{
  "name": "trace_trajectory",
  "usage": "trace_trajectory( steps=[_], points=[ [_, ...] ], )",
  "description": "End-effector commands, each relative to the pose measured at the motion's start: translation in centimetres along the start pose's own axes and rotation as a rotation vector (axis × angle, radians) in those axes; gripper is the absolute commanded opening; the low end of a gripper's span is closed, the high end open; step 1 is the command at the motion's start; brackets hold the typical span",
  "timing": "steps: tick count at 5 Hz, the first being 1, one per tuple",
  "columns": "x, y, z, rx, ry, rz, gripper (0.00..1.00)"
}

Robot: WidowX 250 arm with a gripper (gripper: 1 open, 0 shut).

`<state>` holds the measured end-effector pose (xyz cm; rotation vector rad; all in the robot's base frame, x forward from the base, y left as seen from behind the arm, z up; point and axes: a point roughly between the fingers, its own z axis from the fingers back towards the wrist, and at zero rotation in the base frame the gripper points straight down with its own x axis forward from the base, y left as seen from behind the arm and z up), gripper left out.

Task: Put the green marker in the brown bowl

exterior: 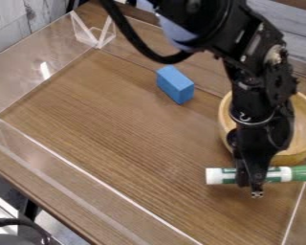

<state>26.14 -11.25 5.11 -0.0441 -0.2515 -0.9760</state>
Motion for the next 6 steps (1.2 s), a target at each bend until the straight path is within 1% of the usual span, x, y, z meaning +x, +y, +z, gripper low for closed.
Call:
trace_trajectory(
  steps=[1,3,6],
  points=[
    [0.96,0.95,0.98,0.043,-0.057,0.012,0.00],
    [0.98,1.03,0.52,0.039,-0.068,0.031,0.00],
    [1.08,1.46,0.39,0.036,-0.071,0.048,0.00]
  ],
)
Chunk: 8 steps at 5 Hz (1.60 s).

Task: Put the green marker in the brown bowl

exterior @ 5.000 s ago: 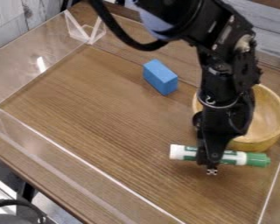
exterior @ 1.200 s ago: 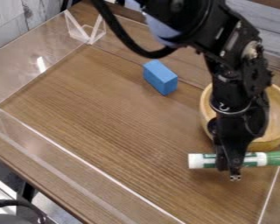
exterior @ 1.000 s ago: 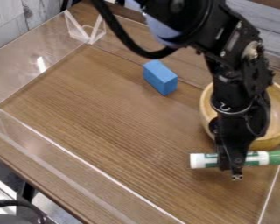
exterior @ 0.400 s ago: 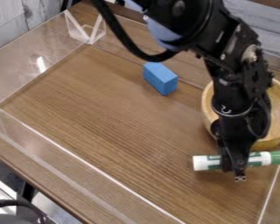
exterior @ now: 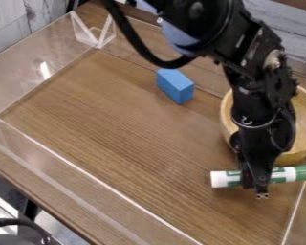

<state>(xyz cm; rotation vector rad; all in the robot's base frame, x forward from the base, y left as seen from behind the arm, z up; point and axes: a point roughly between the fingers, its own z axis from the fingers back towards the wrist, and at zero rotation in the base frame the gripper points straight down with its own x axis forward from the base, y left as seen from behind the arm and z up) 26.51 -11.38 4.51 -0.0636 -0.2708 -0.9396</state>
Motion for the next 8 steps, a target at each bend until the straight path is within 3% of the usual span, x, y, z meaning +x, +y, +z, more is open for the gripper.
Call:
trace_trajectory(
  steps=[1,8],
  points=[
    [1.0,1.4,1.0,0.038,-0.047,0.016,0.00],
    [0.9,2.4,3.1,0.062,-0.011,0.058,0.00]
  ],
)
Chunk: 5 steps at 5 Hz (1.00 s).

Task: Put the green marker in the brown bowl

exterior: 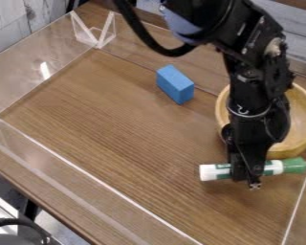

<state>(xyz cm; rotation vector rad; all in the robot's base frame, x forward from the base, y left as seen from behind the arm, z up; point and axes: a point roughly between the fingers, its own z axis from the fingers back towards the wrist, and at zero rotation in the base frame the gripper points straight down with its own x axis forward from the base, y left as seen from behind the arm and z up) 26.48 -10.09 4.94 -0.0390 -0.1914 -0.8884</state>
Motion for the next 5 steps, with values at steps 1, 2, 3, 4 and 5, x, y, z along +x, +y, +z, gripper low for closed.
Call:
trace_trajectory(
  steps=[1,2,3,4,5],
  points=[
    [1.63,1.66,2.82,0.073,-0.090,0.013,0.00],
    [1.57,1.81,2.88,0.082,-0.094,0.020,0.00],
    [1.53,1.97,2.95,0.091,-0.099,0.027,0.00],
    [1.48,2.14,3.10,0.100,-0.103,0.035,0.00],
    [1.42,2.31,3.23,0.108,-0.107,0.042,0.00]
  ],
)
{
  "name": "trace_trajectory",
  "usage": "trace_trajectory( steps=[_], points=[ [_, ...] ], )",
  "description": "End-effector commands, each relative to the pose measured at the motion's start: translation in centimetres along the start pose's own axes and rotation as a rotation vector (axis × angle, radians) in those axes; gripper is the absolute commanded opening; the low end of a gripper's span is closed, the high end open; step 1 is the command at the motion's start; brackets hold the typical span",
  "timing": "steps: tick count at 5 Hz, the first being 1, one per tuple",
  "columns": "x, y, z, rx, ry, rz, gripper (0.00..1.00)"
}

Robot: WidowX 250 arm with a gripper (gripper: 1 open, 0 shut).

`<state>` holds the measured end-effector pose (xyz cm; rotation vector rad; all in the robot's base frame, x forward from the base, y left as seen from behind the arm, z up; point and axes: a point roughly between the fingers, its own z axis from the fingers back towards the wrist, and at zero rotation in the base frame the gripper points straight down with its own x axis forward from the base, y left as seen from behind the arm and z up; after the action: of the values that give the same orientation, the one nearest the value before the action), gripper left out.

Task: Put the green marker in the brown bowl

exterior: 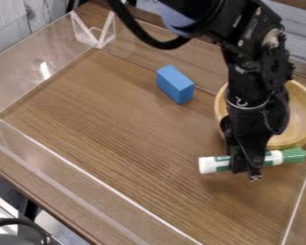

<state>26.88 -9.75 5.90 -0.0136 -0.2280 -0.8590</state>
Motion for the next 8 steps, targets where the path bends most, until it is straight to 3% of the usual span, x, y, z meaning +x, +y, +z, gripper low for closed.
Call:
trace_trajectory(
  steps=[1,4,8],
  points=[
    [1.28,1.94,2.31,0.072,-0.093,0.025,0.00],
    [1.19,1.94,2.86,0.095,-0.132,0.043,0.00],
    [1.28,1.49,3.18,0.100,-0.173,0.066,0.00]
  ],
)
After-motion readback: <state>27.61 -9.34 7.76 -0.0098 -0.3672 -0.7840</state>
